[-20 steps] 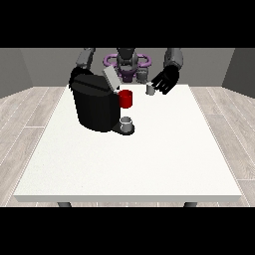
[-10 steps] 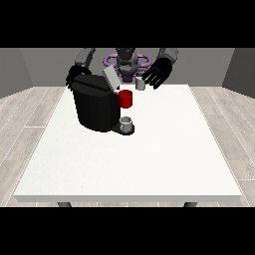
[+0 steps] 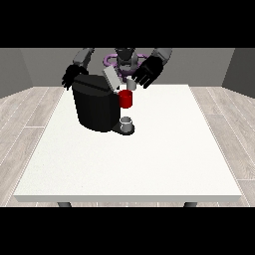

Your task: Insert the coffee pod into the coffee machine and close the lid

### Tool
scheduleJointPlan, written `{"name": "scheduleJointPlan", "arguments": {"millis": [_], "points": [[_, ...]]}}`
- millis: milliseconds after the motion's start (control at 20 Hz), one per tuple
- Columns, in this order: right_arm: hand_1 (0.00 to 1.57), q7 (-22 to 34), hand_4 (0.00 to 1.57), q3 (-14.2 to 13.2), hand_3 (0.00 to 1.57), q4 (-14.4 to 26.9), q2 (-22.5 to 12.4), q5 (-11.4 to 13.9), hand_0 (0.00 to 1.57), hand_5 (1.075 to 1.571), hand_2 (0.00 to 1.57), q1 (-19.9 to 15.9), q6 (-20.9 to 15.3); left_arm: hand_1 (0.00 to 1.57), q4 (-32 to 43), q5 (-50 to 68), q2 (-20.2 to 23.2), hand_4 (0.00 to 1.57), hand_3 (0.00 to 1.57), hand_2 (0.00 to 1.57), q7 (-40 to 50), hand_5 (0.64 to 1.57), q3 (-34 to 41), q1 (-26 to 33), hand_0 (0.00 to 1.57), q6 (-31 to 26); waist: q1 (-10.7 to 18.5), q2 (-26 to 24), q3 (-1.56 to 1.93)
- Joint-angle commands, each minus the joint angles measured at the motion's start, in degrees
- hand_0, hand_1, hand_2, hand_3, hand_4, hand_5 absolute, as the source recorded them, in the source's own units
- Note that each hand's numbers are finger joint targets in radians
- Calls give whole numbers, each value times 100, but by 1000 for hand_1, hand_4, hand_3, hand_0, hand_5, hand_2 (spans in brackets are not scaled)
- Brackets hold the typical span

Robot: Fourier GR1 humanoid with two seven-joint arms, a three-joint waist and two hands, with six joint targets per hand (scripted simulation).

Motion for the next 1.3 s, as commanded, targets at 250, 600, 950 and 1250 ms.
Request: {"name": "scheduleJointPlan", "arguments": {"millis": [250,600,950,1250], "points": [[0,-220,526,-218,0,46,-119,-28,0,1571,0,37,-37,1283,56,-131,-114,504,1222,1314,99,1571,-38,-102,1283,37,-18,188,2],[0,-245,537,-253,0,114,-77,-50,0,1571,0,97,-57,1251,31,-182,-270,506,1208,1294,104,1571,-71,-197,1251,37,-17,197,2],[0,-187,499,-187,0,-149,-29,-149,0,1571,0,274,41,1198,176,-149,-142,505,1200,1271,-129,1571,3,-115,1198,-172,-87,137,1],[0,-258,481,-300,0,10,-44,-96,0,1571,0,99,-83,1184,186,-197,-77,488,1186,1248,-35,1571,22,-260,1184,-276,81,255,2]]}}
